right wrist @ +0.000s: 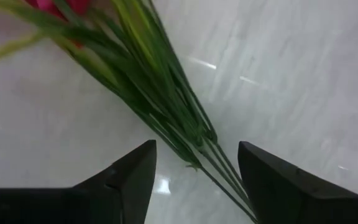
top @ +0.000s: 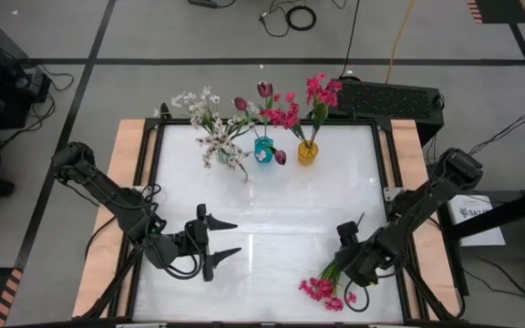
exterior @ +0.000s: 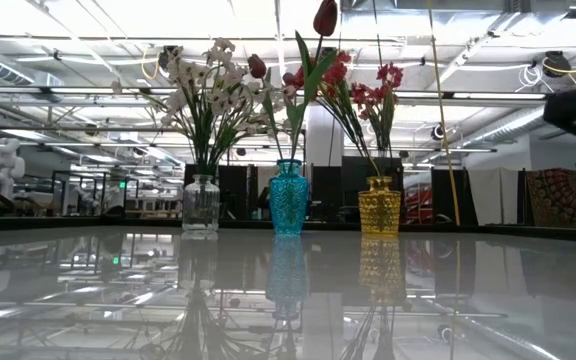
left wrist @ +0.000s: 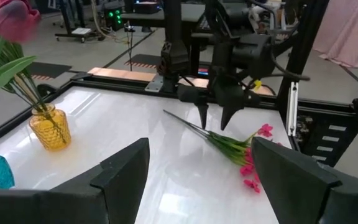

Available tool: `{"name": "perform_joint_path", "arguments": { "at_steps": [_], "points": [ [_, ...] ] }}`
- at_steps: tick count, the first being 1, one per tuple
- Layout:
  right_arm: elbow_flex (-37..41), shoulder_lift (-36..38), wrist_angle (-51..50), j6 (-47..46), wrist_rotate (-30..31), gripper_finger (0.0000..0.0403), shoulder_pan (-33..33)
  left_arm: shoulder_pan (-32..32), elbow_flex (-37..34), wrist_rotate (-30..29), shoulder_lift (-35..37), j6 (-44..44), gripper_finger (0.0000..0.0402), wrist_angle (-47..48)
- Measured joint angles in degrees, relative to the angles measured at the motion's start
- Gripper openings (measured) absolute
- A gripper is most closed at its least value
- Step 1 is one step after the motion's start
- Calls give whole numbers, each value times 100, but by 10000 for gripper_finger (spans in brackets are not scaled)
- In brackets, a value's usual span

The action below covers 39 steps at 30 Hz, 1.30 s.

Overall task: Sort flowers into vase by color
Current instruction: Put the pink flowers into the yellow vase

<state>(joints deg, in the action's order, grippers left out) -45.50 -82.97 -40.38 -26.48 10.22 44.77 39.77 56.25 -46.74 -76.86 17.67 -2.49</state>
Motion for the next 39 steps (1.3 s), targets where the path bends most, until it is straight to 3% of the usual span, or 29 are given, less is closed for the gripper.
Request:
{"name": "perform_joint_path", "arguments": {
  "at_steps": [12,25,33,39],
  "points": [
    [0,-540,197,324,-152,194,-3,-3,0,0,0,-2,287,-3],
    [-2,-543,420,485,-159,9,-2,-4,0,-2,0,-4,287,-6],
    [-146,-543,814,496,-88,3,-2,-4,0,-14,2,-27,287,-6],
    [-582,-39,971,463,819,1,102,18,0,-70,2,-489,287,-291]
  ]
}}
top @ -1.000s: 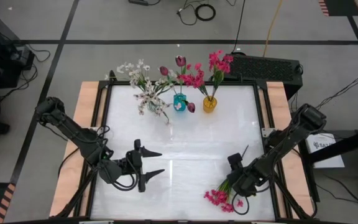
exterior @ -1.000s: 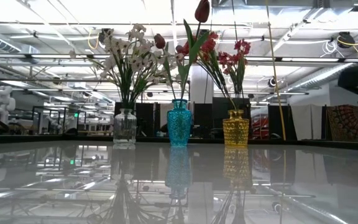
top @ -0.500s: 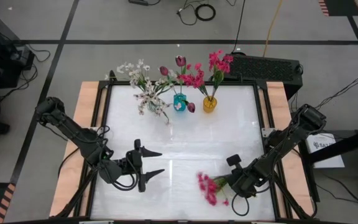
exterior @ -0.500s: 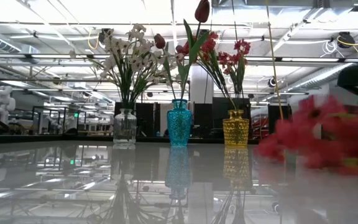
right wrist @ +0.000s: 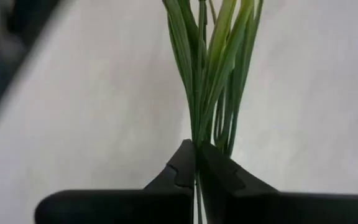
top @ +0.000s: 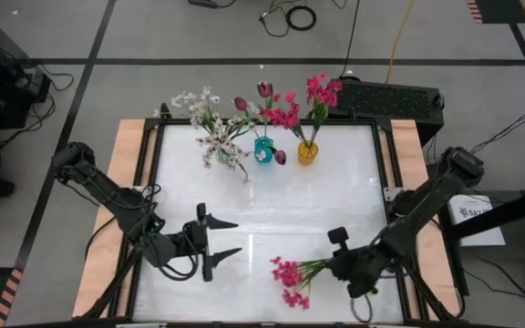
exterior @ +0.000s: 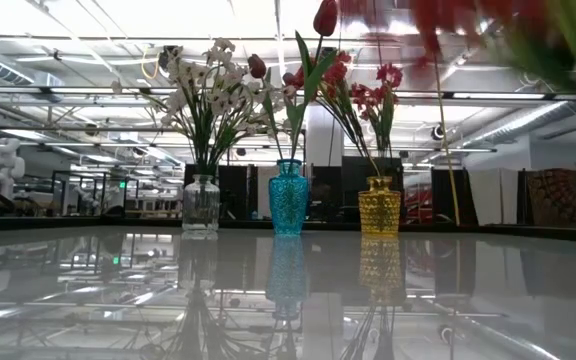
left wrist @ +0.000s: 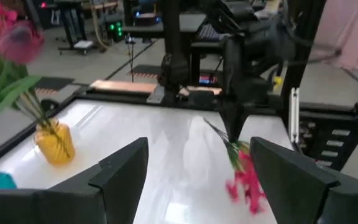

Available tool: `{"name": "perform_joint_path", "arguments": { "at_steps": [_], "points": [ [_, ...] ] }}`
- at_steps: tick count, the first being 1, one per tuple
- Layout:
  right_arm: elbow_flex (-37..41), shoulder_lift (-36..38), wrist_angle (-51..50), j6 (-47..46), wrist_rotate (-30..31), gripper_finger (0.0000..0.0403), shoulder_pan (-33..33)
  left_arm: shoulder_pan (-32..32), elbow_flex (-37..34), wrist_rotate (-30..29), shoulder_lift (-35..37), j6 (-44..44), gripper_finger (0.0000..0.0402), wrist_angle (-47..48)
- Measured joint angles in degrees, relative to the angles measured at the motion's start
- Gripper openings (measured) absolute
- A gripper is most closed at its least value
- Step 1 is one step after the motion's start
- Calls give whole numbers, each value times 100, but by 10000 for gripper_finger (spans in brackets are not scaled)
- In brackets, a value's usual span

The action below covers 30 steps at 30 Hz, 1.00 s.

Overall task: Sort flowers into vase by color
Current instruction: Put the pink flowers into the yellow vase

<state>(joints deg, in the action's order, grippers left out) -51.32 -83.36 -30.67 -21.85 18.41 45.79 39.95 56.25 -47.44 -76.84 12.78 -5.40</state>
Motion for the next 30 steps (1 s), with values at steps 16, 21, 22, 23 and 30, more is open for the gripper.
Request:
{"name": "perform_joint_path", "arguments": {
  "at_steps": [16,21,22,23,30],
  "points": [
    [-242,2017,4245,2758,3636,0,-26,-272,7,46,-569,-1076,287,-1988],
    [-242,1627,6194,3853,2732,0,-528,-600,7,465,-1172,-1767,287,-3445],
    [-242,1498,6511,3999,2454,0,-611,-662,7,588,-1265,-1815,287,-3661],
    [-242,1360,6826,4082,2206,0,-698,-722,7,709,-1345,-1869,287,-3840],
    [-242,538,7959,4041,1451,0,-1021,-925,7,845,-1685,-2241,287,-4138]
  ]
}}
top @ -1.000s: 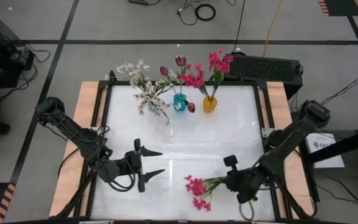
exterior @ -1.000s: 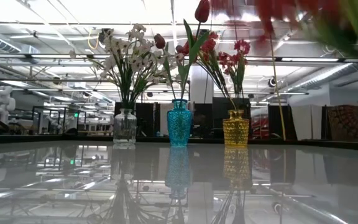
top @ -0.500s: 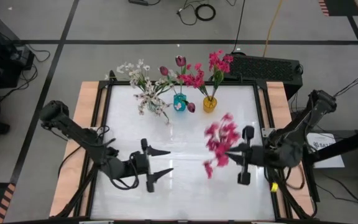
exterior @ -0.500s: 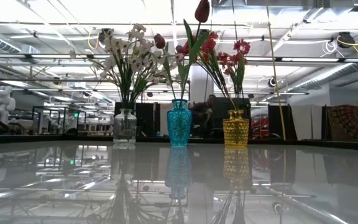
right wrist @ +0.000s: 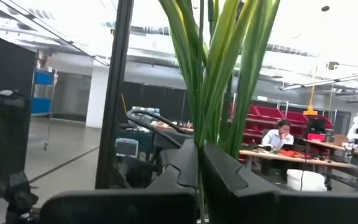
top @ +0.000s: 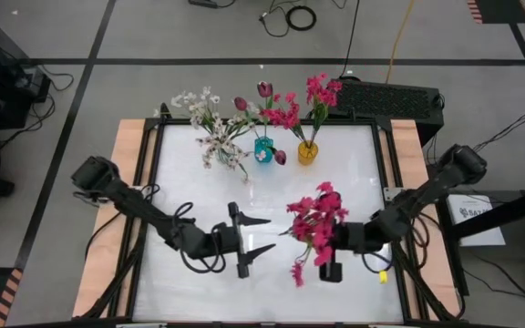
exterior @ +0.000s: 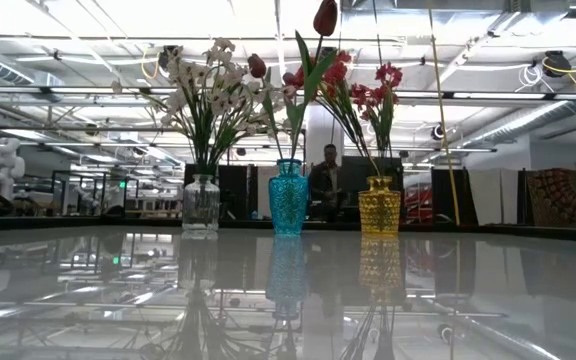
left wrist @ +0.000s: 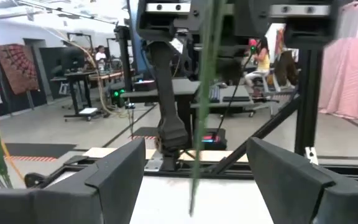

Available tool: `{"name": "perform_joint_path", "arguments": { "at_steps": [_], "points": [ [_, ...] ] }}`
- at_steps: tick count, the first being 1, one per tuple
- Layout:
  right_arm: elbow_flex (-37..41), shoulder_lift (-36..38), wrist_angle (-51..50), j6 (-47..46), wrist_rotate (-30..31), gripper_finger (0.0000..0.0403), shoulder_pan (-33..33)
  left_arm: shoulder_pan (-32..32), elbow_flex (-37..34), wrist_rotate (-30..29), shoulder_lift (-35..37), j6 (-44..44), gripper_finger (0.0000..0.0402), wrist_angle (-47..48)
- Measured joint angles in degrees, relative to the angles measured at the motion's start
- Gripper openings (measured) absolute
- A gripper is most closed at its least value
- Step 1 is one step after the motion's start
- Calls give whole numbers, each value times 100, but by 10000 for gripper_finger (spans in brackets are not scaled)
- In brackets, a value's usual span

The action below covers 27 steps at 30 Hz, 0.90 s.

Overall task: Sort flowers into vase by color
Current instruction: Put the pink flowers into the yellow vase

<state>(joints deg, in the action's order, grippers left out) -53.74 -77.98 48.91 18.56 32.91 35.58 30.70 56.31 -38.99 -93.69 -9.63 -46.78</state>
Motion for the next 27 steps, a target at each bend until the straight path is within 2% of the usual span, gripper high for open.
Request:
{"name": "perform_joint_path", "arguments": {
  "at_steps": [3,8,15,19,27],
  "points": [
    [0,-176,193,7,-7,0,-74,-31,0,10,-51,11,287,18],
    [0,-378,485,7,-32,0,-191,-151,0,460,-164,309,287,73],
    [0,-581,800,12,-313,0,-350,-256,-4,576,-345,330,274,121],
    [0,-578,776,14,-296,0,-404,-255,-4,583,-345,326,229,136],
    [0,-578,677,14,-296,0,-401,-256,-4,510,-345,323,110,273]
  ]
}}
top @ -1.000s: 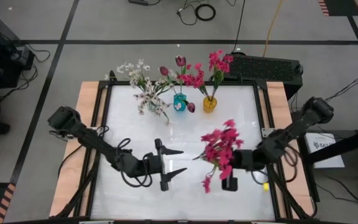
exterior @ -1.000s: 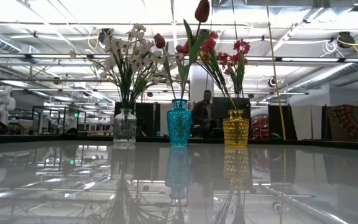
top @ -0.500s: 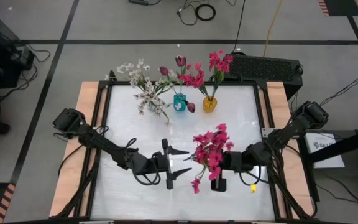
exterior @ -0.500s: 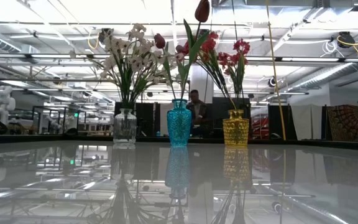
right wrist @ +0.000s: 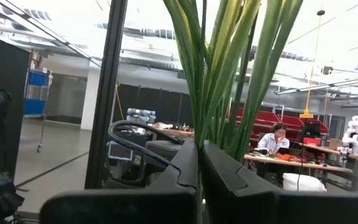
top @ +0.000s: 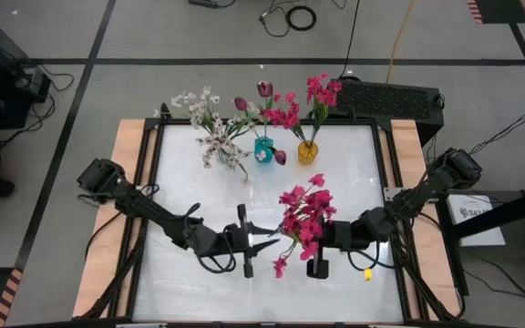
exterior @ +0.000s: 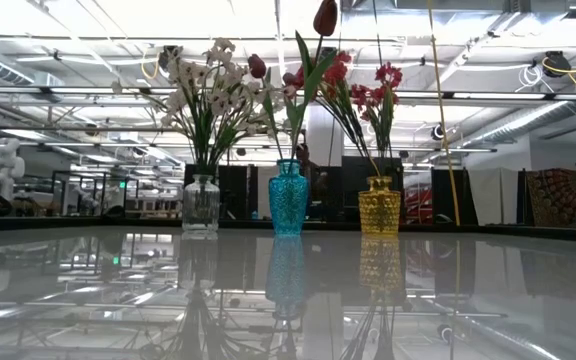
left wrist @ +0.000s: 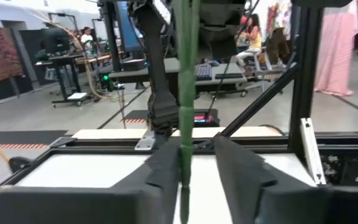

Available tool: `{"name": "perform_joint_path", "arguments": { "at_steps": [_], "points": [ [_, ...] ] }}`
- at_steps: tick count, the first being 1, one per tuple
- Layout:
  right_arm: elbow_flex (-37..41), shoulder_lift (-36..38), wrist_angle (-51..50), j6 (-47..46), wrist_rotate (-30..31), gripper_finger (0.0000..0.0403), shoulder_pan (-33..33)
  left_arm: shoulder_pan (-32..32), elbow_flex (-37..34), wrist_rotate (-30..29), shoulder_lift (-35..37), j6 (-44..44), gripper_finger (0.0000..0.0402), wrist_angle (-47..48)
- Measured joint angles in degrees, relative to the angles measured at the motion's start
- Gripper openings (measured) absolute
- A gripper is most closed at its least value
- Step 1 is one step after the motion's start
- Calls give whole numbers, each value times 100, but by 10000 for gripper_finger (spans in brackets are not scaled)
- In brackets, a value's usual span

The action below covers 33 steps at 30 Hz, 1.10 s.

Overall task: Sort flowers into vase by color
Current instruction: Put the pink flowers into the yellow vase

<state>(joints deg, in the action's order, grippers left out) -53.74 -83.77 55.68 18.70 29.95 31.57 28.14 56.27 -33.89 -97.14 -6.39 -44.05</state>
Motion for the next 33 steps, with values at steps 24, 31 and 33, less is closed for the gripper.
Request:
{"name": "perform_joint_path", "arguments": {
  "at_steps": [24,31,33],
  "points": [
    [2,450,-1543,-420,7,176,4,4,-2,-361,52,-471,19,671],
    [2,532,-1840,-311,479,159,82,42,-2,-859,63,-551,21,754],
    [2,568,-1891,-336,469,158,97,103,-2,-925,128,-673,21,753]
  ]
}}
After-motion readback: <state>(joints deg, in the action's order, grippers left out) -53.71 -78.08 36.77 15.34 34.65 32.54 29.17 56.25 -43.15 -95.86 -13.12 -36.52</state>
